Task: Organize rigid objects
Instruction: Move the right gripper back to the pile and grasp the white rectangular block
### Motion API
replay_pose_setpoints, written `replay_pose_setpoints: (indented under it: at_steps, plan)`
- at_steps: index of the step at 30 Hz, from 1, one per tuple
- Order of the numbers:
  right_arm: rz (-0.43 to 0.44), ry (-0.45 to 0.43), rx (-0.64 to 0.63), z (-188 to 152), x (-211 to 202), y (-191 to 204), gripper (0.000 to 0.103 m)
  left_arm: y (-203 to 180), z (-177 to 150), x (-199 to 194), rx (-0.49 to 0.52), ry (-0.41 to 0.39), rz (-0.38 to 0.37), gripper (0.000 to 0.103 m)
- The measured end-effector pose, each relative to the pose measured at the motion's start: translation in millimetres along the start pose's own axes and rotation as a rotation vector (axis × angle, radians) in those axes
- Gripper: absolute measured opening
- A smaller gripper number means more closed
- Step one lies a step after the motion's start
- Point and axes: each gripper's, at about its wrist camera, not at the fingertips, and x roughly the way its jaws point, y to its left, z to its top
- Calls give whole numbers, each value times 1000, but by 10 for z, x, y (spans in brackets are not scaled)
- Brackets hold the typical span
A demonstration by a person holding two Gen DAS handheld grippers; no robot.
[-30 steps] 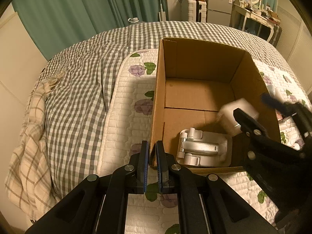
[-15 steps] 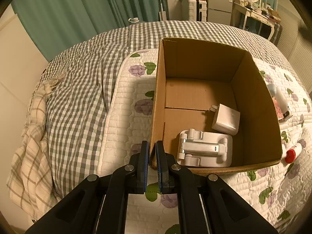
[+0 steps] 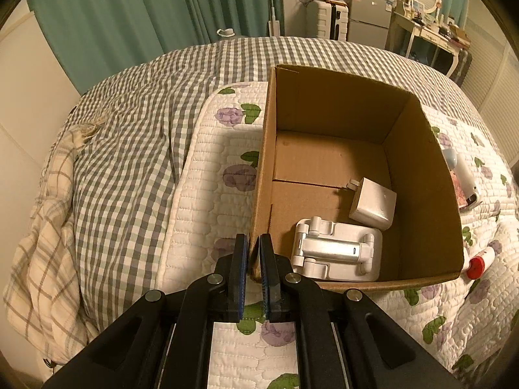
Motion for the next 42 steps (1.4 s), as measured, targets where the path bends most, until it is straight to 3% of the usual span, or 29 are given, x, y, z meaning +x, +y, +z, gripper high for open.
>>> replay_pose_setpoints:
  at_steps: [2,6,12,18,26,31,34,42]
  plan:
    - [33,88,9,-314,250,-2,85,-1,-3,3,-1,-1,3,7]
    - [66,127,-34,-712,552,170,85,-24,14,-8,4,0,14,7]
    - [123,192,-47,-776,797,302,84,-51,17,-18,5,-4,29,7]
    - [140,328,9,-943,1152,268,81,-58,9,-18,13,-7,37,7]
    - [186,381,58,-1046,1222,172,80,-44,1,-7,4,-7,36,7]
    - [194,410,68,-1143,1288,166,71,-26,-1,0,-4,-7,39,7]
    - [203,409,72,-1174,1282,156,66,-15,2,2,-3,-6,37,7]
    - [179,365,55,-1038,1171,156,65,-11,-2,5,-6,-5,34,7]
